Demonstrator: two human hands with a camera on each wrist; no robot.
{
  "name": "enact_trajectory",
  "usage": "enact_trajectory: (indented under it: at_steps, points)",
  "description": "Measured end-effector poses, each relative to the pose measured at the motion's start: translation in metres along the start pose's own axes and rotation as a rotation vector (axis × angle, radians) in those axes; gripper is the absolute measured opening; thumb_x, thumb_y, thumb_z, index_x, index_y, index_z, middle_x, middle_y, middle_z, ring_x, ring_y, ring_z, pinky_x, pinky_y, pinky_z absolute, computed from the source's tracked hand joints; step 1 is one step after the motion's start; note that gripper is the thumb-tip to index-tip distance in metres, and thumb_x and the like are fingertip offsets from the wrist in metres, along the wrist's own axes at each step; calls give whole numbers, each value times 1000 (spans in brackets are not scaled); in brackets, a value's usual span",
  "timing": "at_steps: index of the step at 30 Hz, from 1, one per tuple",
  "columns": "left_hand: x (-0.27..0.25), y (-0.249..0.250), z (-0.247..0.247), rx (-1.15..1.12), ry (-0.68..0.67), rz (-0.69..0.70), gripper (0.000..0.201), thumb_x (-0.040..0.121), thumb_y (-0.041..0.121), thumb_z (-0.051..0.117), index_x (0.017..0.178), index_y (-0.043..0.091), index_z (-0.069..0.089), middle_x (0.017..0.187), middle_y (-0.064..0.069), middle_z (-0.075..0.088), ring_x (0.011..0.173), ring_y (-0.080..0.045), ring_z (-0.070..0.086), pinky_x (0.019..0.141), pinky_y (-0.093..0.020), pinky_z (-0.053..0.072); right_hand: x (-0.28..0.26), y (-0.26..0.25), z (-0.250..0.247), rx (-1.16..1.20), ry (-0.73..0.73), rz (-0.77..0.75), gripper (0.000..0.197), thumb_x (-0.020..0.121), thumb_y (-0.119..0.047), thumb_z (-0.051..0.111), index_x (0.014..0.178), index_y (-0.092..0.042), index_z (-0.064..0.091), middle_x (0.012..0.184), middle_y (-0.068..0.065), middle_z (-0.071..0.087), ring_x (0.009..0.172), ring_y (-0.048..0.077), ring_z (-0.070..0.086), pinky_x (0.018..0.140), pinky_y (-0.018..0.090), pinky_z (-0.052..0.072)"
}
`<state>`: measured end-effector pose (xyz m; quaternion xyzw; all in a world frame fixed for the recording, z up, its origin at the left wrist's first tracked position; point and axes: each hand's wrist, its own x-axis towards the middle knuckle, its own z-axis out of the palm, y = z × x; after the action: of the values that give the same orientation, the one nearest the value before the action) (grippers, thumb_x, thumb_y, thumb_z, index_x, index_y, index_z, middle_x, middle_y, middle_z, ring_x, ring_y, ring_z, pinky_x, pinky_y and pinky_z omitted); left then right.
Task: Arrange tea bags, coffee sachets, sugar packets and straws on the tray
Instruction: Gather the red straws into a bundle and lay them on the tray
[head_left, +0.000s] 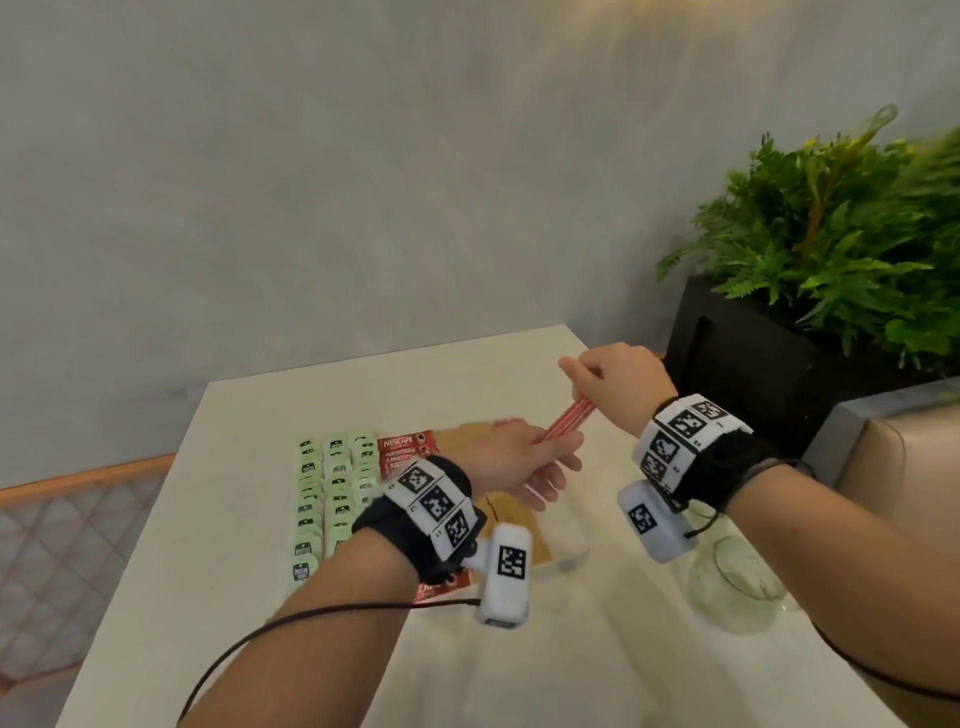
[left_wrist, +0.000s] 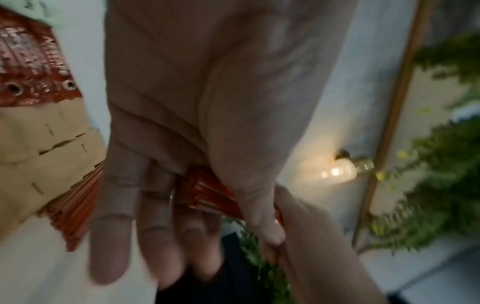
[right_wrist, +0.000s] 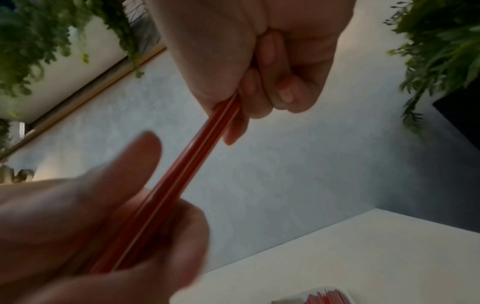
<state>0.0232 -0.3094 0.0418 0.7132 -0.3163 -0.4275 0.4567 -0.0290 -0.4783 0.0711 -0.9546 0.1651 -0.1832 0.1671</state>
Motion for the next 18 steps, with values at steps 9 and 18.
enact_trajectory:
  at_steps: [9,18]
  points:
    - [40,-29,3,-96,259,113,32,99,51,44,87,21,48,54,14,45,46,-1,46,61,-27,40,14,12,26,489,-172,139,40,90,-50,58,102,-13,69,80,-3,62,70,15,57,67,33,48]
    - [75,-75,9,545,328,-44,45,97,63,32,81,30,58,98,-6,60,96,-25,54,91,-43,41,14,26,85,408,-454,93,38,100,-31,49,91,3,64,67,5,56,57,13,48,63,38,45]
